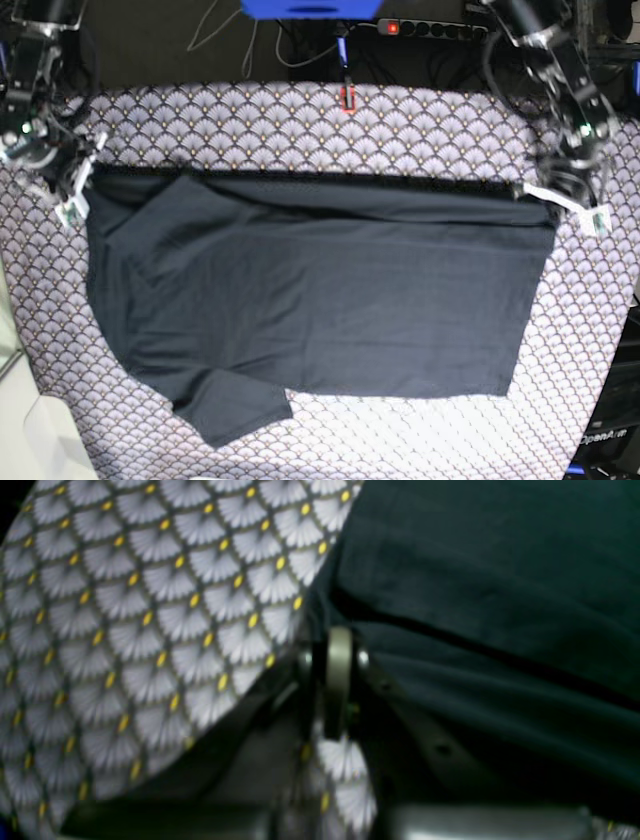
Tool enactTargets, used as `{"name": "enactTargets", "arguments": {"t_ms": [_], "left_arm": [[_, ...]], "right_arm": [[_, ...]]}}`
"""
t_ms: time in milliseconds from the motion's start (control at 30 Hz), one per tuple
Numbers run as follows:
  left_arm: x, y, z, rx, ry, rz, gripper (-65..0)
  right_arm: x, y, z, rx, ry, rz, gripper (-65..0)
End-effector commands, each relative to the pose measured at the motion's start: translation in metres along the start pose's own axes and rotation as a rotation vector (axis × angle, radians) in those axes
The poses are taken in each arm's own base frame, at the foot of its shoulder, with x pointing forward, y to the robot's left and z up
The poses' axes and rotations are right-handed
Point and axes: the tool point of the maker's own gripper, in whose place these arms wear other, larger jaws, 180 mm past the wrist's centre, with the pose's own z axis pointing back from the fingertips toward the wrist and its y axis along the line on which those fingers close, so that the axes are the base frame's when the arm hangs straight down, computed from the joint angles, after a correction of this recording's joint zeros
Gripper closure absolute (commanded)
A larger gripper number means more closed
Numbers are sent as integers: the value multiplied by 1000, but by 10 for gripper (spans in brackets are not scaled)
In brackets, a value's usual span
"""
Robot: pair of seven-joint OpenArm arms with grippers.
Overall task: Fold the T-shirt properly
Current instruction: 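Drag the held edge back toward the robot with both grippers, flattening the shirt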
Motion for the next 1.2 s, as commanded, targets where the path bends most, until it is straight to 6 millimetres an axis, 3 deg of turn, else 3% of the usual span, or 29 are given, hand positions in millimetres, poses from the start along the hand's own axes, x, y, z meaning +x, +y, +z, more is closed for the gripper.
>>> {"name": "enactTargets", "arguments": {"t_ms": [0,300,500,800,967,1167], "left_arm": [[13,7,7,16,-47,-20,0],[-30,13,47,35,20,-67,0],[-52,18,59,44,67,-76,0],[-52,21,60,50,70,-90,0],[-50,21,59,50,65,-91,0],[-49,21,59,50,63,-91,0]], "right_arm": [[5,-16,11,-47,-23,8,0],[-37,8,22,-11,-37,-20,0],[-56,27,29,16,-68,-65,0],[-64,31,31,23,-60,-72,0],[-67,18,35,-20,-62,-107,0],[-66,15,36,-28,-64,-111,0]]}}
